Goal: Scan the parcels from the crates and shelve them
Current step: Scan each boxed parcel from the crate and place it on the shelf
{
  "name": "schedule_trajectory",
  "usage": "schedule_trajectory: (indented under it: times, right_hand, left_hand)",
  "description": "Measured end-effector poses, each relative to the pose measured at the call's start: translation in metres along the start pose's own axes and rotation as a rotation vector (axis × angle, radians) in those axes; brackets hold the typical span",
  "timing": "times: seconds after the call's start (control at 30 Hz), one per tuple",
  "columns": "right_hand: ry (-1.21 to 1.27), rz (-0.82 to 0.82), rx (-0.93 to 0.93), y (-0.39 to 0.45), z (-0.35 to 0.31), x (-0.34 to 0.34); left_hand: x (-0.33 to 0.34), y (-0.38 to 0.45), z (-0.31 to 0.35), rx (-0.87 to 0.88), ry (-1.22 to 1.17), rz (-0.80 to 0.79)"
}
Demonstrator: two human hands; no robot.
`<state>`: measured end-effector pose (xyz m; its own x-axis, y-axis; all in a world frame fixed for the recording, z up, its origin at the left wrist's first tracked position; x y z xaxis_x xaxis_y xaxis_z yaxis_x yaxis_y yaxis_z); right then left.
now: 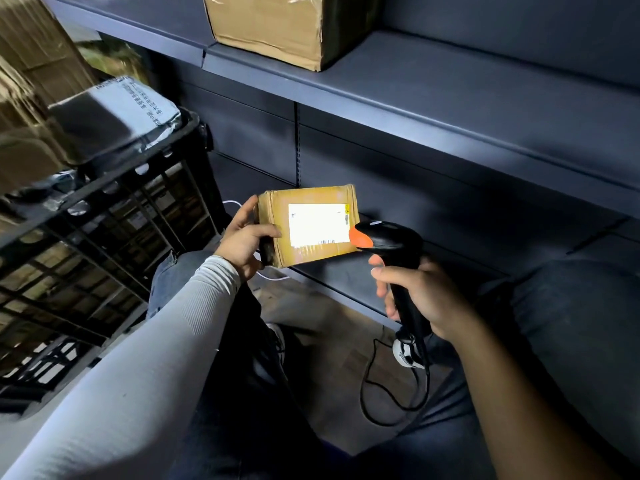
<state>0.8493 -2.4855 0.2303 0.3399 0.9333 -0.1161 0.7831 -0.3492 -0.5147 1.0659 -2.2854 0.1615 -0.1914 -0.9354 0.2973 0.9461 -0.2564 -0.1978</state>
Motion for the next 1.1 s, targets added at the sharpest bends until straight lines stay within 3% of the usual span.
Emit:
schedule_trajectory:
  times: [0.23, 0.37, 0.5, 0.7, 0.87, 0.97, 1.1]
  right_hand:
    - [0.025, 0.024, 0.033, 0.006, 0.006, -0.002]
    - [-0.054, 0.155, 0.028, 0.015, 0.01, -0.011]
    - [-0.044, 0.327, 0.01, 0.02, 0.009, -0.025]
    - [0.11, 0.367, 0.056, 0.026, 0.016, -0.028]
    - [0.154, 0.358, 0.02, 0.021, 0.008, -0.017]
    - [0.154, 0.339, -0.038, 0.015, -0.006, -0.009]
    - [0.164, 0.308, -0.108, 0.005, -0.027, 0.002]
  left_hand:
    - [0.005, -0.011, 0.002, -0.043, 0.053, -0.032]
    - [0.007, -0.023, 0.002, -0.113, 0.124, -0.095]
    - [0.021, -0.032, 0.006, -0.125, 0.196, -0.265]
    - [0.026, -0.038, 0.005, -0.177, 0.174, -0.299]
    - [0.017, -0.041, 0.011, -0.117, 0.13, -0.202]
    - [0.01, -0.046, 0.023, -0.002, 0.063, -0.064]
    - [0.006, -0.06, 0.049, 0.174, -0.019, 0.005]
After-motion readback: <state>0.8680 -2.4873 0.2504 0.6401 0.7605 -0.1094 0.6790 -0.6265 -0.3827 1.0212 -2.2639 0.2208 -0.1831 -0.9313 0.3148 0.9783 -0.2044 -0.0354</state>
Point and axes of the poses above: each hand's wrist, its own y-axis towards the middle knuckle, its own x-axis out of the palm, z = x × y, the point moved 9 cm from there along y, towards the middle knuckle, and after that the axes turned 12 degrees about x, right-handed, at the moved point
